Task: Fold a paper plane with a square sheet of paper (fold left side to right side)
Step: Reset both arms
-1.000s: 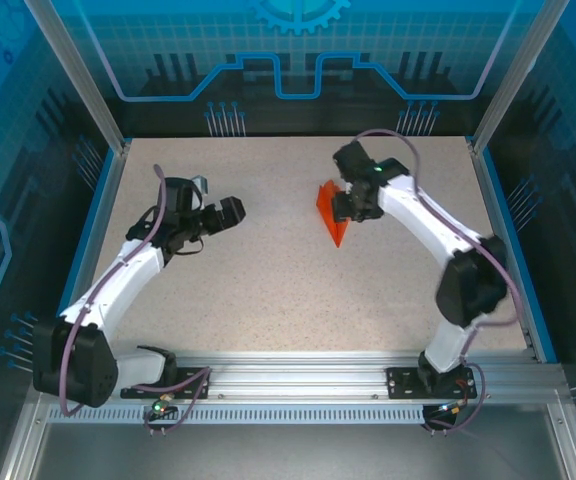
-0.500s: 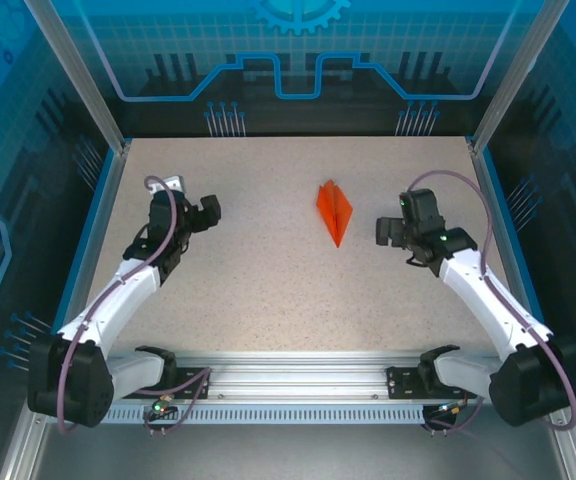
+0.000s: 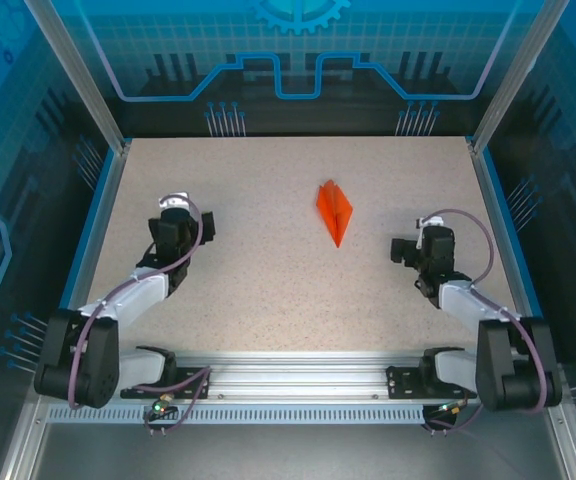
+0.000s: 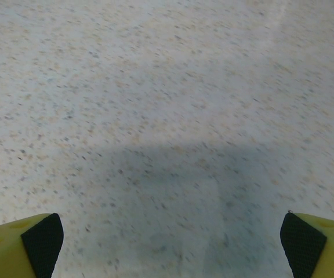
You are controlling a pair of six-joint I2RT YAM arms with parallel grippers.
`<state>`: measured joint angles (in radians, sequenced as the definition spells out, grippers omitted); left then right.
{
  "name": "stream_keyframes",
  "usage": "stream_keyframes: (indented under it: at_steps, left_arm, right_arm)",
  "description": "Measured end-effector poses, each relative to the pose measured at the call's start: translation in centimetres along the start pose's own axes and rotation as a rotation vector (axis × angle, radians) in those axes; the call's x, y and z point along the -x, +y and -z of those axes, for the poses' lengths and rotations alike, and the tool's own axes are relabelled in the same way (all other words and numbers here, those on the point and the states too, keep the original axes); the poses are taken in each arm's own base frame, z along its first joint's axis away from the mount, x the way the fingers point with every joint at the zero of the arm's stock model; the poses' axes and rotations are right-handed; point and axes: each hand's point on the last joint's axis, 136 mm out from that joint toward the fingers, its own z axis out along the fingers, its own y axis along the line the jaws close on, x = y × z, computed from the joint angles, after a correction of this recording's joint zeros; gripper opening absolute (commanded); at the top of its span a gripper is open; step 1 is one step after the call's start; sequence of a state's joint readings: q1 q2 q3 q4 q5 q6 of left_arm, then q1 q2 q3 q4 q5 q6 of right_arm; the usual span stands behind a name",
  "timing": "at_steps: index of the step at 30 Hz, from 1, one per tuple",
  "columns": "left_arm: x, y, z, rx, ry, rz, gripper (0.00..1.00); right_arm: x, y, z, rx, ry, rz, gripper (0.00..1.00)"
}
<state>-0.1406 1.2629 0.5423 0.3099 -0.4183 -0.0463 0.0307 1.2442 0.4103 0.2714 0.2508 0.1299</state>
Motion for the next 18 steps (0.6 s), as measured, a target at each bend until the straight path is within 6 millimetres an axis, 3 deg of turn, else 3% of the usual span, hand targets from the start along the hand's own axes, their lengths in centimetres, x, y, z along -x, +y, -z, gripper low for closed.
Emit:
stream_keyframes:
  at_steps: [5, 8, 11, 18]
  left_arm:
    - [-1.1, -0.9, -1.2, -0.065, 0.001, -0.042, 0.99]
    - [-0.6, -1.3, -1.3, -0.106, -0.021, -0.047, 0.99]
    - [-0.6, -1.8, -1.1, -0.149, -0.052, -0.041, 0.99]
    - [-5.3, -2.2, -2.2, -0.196, -0.005, -0.052, 0.99]
  right_arm:
    - [2.3, 1.8, -1.9, 0.082, -0.123, 0.023, 1.0]
    - [1.9, 2.9, -3.3, 0.121, -0.135, 0.063, 1.0]
    - [1.9, 3.8, -3.2, 0.156, -0.159, 0.094, 1.0]
    - [3.0, 4.0, -3.1, 0.169, -0.197, 0.1, 1.0]
